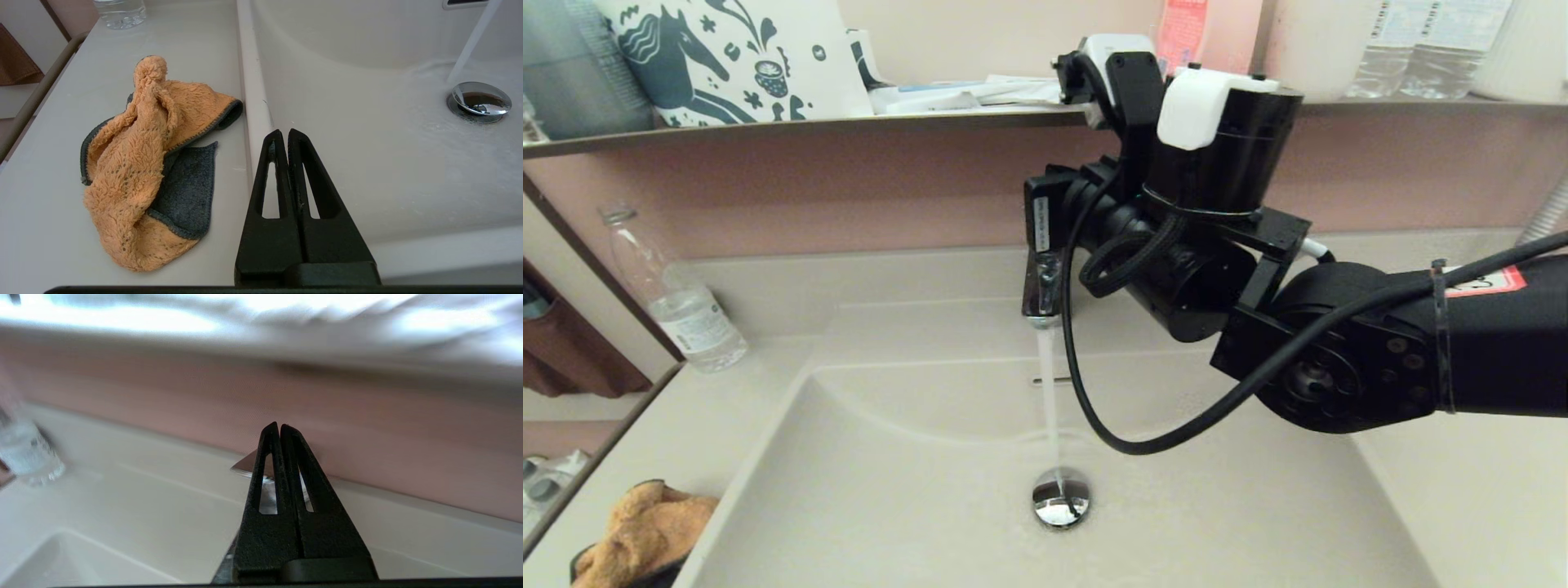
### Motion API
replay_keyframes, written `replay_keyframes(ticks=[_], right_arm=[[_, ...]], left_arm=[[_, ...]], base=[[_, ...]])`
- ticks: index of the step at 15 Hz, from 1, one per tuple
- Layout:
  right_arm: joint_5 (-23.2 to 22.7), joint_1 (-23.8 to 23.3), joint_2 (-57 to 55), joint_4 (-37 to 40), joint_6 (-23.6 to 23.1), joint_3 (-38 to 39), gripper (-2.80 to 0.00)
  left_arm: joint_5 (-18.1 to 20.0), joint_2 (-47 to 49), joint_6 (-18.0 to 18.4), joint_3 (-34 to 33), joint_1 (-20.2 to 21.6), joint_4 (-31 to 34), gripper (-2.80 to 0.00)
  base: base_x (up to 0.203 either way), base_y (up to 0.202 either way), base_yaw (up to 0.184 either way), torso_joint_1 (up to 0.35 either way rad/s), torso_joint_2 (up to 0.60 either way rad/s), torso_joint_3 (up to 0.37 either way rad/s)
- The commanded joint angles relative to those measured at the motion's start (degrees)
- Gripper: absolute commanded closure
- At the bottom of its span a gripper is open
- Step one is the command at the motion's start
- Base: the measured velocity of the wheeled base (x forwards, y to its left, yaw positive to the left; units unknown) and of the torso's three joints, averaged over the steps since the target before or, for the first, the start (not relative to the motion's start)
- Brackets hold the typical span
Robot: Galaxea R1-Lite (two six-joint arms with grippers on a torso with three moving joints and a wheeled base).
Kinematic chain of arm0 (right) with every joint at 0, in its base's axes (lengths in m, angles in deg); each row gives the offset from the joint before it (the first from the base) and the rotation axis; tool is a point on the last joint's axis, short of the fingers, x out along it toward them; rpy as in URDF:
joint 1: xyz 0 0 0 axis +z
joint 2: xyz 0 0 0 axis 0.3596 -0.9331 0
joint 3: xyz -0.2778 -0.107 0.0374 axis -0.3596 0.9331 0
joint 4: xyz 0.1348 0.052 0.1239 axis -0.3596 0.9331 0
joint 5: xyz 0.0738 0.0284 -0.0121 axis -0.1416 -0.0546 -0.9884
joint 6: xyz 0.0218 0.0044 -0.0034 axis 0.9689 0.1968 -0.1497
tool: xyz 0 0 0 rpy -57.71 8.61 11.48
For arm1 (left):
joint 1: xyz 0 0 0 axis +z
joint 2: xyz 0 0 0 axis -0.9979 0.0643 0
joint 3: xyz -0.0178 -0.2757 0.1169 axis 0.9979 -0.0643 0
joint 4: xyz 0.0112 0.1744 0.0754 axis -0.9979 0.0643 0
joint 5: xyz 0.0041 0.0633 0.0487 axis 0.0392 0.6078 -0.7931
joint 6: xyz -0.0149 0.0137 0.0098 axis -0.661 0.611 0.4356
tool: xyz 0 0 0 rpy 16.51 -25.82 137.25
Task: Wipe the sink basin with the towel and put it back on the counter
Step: Turn off the faucet, then pick up the cloth
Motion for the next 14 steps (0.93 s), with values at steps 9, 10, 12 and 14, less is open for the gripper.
replay_keyframes(ticks=[9, 10, 12, 14], right_arm=[[-0.74, 0.01, 2.93, 8.0, 0.36, 7.49, 0.0], [-0.91, 0.04, 3.87, 8.08, 0.44, 7.95, 0.0], [-0.88, 0.22, 7.2, 8.26, 0.5, 8.4, 0.0], [-0.66, 0.27, 11.44, 8.28, 1.88, 14.18, 0.0]], left_arm=[[0.05, -0.02, 0.03, 0.0, 0.0, 0.04, 0.0], [0.05, -0.02, 0.03, 0.0, 0.0, 0.04, 0.0], [0.05, -0.02, 0.03, 0.0, 0.0, 0.04, 0.0], [-0.03, -0.02, 0.03, 0.0, 0.0, 0.04, 0.0]], base=[[0.0, 0.0, 0.0, 0.0, 0.0, 0.0], [0.0, 0.0, 0.0, 0.0, 0.0, 0.0], [0.0, 0.0, 0.0, 0.0, 0.0, 0.0], [0.0, 0.0, 0.0, 0.0, 0.0, 0.0]])
